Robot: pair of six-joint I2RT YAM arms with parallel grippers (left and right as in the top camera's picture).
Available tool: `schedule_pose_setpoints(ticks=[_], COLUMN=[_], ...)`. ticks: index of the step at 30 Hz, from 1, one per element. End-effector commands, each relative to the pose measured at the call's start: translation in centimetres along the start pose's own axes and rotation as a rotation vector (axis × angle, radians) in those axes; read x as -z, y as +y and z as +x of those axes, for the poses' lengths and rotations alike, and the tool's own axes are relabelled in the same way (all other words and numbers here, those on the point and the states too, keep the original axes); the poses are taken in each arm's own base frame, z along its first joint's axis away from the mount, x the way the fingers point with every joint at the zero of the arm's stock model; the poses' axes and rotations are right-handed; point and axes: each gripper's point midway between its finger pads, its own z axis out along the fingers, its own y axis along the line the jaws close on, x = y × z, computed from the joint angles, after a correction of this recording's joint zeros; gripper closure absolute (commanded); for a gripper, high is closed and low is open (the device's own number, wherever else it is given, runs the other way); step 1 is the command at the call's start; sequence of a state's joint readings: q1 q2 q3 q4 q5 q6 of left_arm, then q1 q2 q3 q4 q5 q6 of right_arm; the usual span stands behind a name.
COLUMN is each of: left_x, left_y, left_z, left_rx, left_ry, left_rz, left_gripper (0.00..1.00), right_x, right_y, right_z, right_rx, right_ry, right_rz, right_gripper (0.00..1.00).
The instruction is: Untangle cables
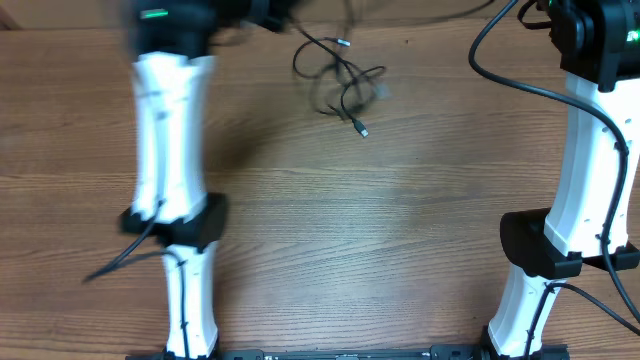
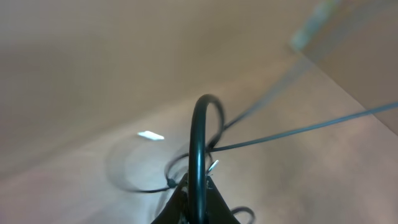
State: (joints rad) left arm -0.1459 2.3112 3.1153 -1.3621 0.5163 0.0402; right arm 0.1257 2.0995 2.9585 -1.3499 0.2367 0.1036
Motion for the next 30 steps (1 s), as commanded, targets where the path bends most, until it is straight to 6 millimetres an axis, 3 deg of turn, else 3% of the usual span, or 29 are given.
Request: schedule_pose_setpoints(ticks=[1, 6, 10, 17, 24, 30], left_x=[7.0, 11.2, 12.0, 11.9, 11.4, 10.2], left_y=[2.7, 7.3, 8.7, 8.6, 7.8, 5.7], left_z=[-2.8, -2.5, -1.7, -2.0, -2.1, -2.9], left_rx=[0.005, 0.052, 0.082, 0.077, 0.068, 0.053], left_ry=[-0.117, -0.132, -0.109, -0.119, -0.117, -0.140], left_rz=[-0.183, -0.364, -0.404, -0.398, -0.375, -0.328], left_gripper=[0.96, 0.96, 0.96, 0.96, 0.96, 0.96], right_x=[1.7, 2.4, 2.5, 2.1, 1.8, -1.0], right_y=[-4.4, -9.5, -12.9, -13.6, -16.5, -19.7], right_z=[-1.4, -1.2, -0.5, -0.9, -3.4, -4.8], right_rx=[0.022, 0.009, -0.021, -0.045, -0.098, -0.109], right_ry=[-0.061, -0.049, -0.008, -0.019, -0.125, -0.186], right_rz=[0.230, 0.425, 0.477, 0.435, 0.477, 0.451], right_gripper=[0.96, 0.96, 0.96, 0.96, 0.96, 0.96])
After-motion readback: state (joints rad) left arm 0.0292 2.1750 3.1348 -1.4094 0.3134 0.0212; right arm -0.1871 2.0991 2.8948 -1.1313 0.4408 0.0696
